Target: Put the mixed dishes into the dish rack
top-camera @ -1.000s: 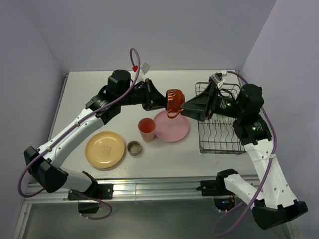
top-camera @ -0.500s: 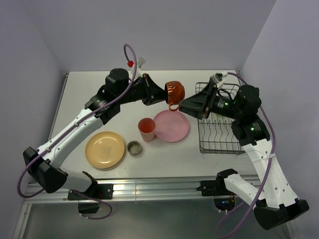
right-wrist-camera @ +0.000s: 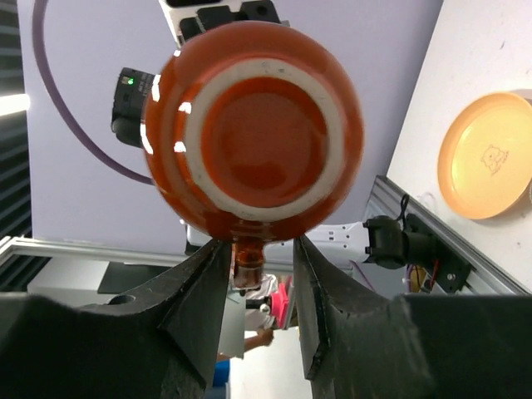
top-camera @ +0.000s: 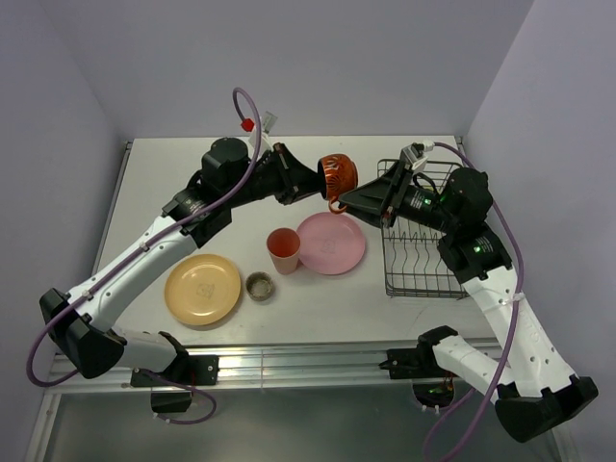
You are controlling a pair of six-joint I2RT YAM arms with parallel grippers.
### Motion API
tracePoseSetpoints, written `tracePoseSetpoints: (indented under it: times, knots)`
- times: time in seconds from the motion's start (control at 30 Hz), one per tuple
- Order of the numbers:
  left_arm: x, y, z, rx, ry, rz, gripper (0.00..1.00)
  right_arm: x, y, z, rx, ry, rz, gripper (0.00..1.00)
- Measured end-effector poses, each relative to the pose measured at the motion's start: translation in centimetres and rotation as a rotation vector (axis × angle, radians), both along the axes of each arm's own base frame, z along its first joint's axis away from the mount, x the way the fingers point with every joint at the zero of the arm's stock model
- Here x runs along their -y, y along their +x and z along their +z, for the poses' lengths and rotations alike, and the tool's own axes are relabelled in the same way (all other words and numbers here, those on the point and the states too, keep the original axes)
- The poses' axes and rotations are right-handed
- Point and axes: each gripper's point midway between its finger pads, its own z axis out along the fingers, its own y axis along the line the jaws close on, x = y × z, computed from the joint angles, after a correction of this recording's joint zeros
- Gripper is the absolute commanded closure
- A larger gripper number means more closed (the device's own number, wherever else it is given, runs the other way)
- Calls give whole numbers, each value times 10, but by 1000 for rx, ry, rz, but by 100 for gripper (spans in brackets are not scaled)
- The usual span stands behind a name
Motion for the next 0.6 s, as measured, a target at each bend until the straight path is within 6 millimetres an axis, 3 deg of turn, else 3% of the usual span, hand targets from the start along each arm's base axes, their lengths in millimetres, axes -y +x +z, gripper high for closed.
tracePoseSetpoints:
  times: [0.03, 0.1, 0.17, 0.23, 0.3, 0.33, 0.37, 0.43, 0.6]
  knots:
    - [0, 1, -2, -4, 1, 4, 100, 0, 1, 0, -1, 3, -3, 60]
    - [0, 2, -4, -8, 3, 12, 100, -1, 2, -1, -2, 7, -4, 74]
    - [-1, 4, -6, -3, 5, 21, 100, -2, 1, 0, -10, 17, -1, 99]
    - [-1, 5, -5, 2, 2, 26, 99, -3, 2, 1, -26, 26, -2, 100]
    - [-1, 6, -5, 3, 2, 31, 85, -3, 3, 1, -25, 27, -5, 100]
    - [-1, 6, -6, 4, 6, 35, 59, -3, 3, 0, -27, 26, -8, 100]
    - [-2, 7, -7, 9, 16, 37, 50, -3, 3, 0, -26, 22, -11, 100]
    - [-4, 6, -14, -10, 46, 45, 37, -2, 7, -4, -22, 6, -32, 100]
    - [-27, 14, -40, -87, 201, 155, 22, 4, 18, -21, -41, -56, -96, 100]
